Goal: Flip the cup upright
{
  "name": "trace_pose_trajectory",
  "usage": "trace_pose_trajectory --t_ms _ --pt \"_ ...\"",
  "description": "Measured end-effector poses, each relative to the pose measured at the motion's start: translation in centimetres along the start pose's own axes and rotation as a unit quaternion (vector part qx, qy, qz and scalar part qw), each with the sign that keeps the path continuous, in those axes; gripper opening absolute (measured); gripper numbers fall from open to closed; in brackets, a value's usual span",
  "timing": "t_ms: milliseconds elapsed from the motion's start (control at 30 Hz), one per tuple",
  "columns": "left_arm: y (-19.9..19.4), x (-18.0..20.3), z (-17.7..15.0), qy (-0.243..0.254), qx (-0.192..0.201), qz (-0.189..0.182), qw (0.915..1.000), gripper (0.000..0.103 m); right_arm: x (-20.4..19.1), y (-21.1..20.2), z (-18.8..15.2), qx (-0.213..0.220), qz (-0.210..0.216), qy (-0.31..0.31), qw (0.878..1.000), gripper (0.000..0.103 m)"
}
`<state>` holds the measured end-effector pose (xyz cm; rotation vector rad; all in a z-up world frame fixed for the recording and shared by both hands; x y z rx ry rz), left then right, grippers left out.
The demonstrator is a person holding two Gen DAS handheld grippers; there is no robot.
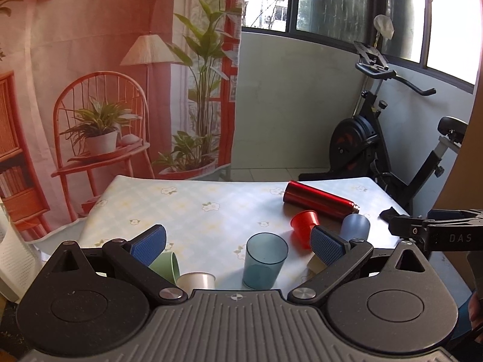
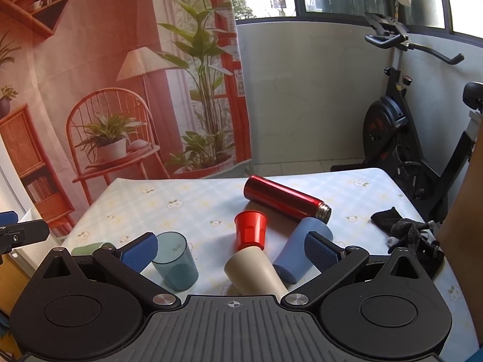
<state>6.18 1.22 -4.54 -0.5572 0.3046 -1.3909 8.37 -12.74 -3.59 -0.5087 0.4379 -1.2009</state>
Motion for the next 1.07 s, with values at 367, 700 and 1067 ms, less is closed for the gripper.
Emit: trace_pose_trajectory --t_ms 367,700,1067 --pt "-0.3 0.2 0.0 0.009 0.006 0.006 0.9999 0.102 0.1 0.0 0.0 0.006 -0.003 -0.003 1.000 0.103" --pt "-0.9 0.5 0.1 0.018 0.020 0.020 0.9994 0.102 0.3 -0.6 0.2 0.022 -0.005 -0.002 1.000 0.103" --pt "-1.5 0.5 0.5 0.024 0.036 0.028 0.9987 0.102 0.2 -0.8 0.2 0.025 -0.005 -0.002 1.000 0.103"
Point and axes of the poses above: each gripper's, at about its wrist camera, not at the fingertips, and y roughly the way its jaws point, x to its right, z to its top, the point moved 7 cm from there along y, roughly the way its jaws point, and after that the axes turned 6 degrees about -y, right-handed, at the moved point
